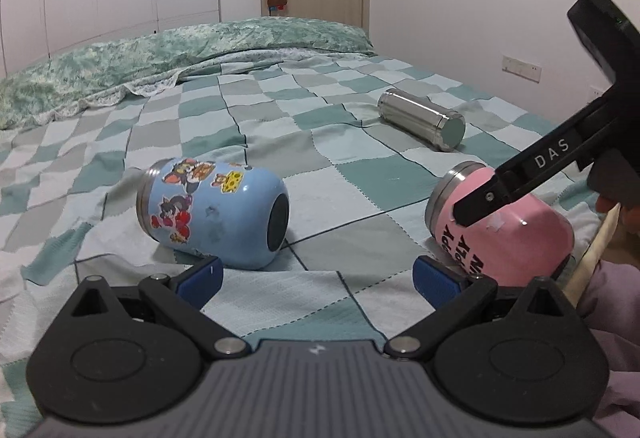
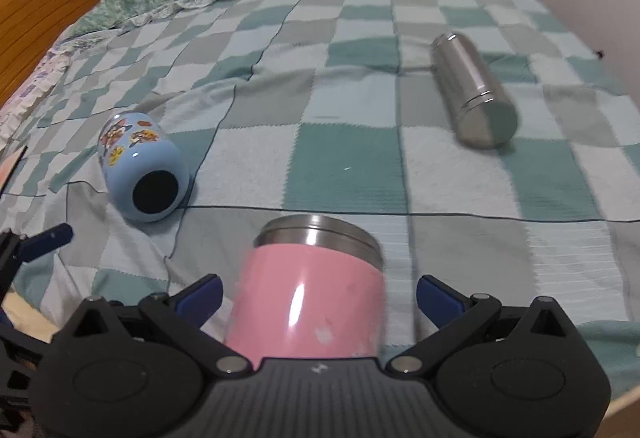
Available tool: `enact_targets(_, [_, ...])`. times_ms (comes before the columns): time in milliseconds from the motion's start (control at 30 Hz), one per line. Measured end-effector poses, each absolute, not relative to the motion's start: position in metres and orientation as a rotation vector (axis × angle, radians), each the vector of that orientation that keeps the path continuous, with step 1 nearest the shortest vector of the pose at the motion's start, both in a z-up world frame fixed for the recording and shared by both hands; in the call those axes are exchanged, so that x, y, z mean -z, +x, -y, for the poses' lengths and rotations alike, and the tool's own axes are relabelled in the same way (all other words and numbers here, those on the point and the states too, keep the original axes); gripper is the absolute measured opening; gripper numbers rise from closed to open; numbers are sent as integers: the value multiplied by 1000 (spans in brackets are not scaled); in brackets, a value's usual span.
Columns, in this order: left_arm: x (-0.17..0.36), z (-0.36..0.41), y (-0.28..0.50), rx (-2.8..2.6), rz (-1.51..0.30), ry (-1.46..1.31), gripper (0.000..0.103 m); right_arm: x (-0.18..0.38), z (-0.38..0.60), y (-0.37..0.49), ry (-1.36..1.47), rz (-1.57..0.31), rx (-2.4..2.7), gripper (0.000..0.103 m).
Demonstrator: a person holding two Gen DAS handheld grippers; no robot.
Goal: Flip cup upright
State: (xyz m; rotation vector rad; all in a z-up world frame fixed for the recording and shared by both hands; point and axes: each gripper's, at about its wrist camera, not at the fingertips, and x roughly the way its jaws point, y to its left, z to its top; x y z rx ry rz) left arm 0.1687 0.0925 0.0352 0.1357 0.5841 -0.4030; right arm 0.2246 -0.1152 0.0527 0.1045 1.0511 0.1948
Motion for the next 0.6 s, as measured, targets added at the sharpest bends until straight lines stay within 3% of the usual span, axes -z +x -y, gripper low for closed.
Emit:
enact_targets(233, [-26,-94,180,395,-605,134,103,-36,113,243,168,-1110,-243,100])
enact_targets(267, [-26,-94,180,395,-604,133,103,-33,115,246,192,-1128,-252,97])
enact_targets(300, [-25,-94,180,393,-603,131,103,-30,119,250,216,-1147,-256,85])
enact_targets(600, [-27,-96,175,386,-599,112,103,-29,128,242,263,-1101,-297,84])
